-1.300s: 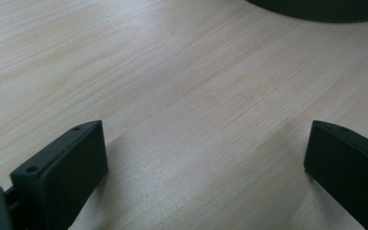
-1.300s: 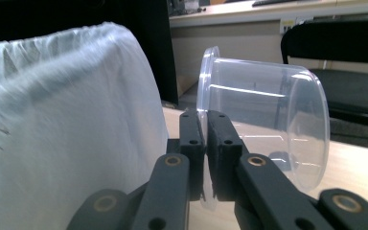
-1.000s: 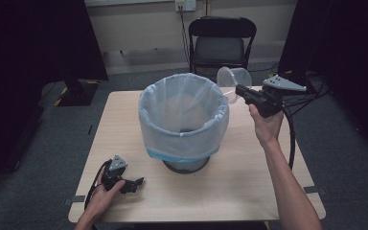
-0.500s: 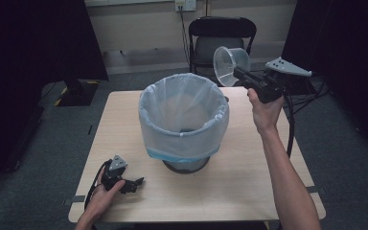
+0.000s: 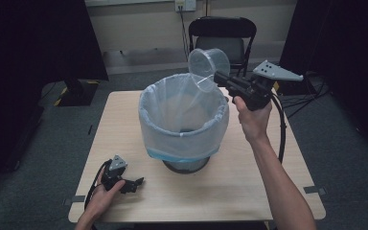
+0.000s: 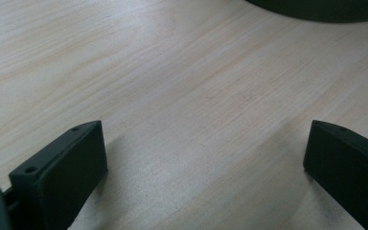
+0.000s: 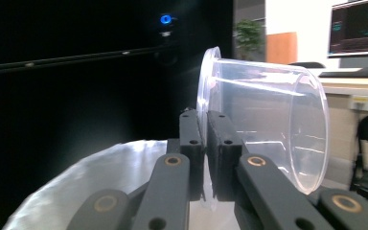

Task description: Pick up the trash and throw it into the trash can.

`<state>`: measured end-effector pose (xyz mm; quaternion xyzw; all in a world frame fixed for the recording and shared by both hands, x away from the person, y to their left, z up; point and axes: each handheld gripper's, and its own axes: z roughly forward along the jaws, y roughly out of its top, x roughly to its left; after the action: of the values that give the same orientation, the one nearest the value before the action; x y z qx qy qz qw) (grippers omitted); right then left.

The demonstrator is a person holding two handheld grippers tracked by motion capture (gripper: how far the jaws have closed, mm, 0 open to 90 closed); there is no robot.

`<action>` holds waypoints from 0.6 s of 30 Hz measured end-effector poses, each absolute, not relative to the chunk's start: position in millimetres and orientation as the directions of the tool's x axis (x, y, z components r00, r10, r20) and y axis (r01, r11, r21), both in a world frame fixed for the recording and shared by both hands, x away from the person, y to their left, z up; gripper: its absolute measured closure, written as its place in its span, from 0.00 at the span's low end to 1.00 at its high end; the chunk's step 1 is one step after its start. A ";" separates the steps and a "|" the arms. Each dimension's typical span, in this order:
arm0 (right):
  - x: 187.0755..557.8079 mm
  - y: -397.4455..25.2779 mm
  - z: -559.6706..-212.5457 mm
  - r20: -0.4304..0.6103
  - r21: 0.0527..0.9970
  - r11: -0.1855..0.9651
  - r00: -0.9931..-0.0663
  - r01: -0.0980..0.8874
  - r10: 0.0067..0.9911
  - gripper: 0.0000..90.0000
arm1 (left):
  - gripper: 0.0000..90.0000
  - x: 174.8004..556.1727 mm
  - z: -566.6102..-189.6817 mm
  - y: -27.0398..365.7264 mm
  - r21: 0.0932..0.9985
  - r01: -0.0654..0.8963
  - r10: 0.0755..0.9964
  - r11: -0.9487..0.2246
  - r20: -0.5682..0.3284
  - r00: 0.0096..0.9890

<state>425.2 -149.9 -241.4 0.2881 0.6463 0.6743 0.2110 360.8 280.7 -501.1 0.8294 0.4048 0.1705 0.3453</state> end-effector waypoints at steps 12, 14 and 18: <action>417.9 -124.0 -271.4 0.126 0.980 0.049 -0.790 0.193 0.600 0.94 | 0.00 360.8 -501.1 280.7 0.711 0.554 0.789 -0.434 0.004 0.614; 418.6 -123.4 -272.5 0.128 0.979 0.053 -0.788 0.198 0.602 0.94 | 0.00 360.7 -501.1 280.7 0.711 0.554 0.789 -0.434 0.004 0.614; 421.8 -123.9 -274.6 0.131 0.977 0.056 -0.793 0.204 0.594 0.89 | 0.00 360.8 -501.1 280.7 0.711 0.554 0.789 -0.434 0.004 0.614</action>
<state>421.8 -123.9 -274.6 0.2811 0.7097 0.6270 0.1558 360.8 280.7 -501.1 0.8294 0.4048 0.1707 0.3451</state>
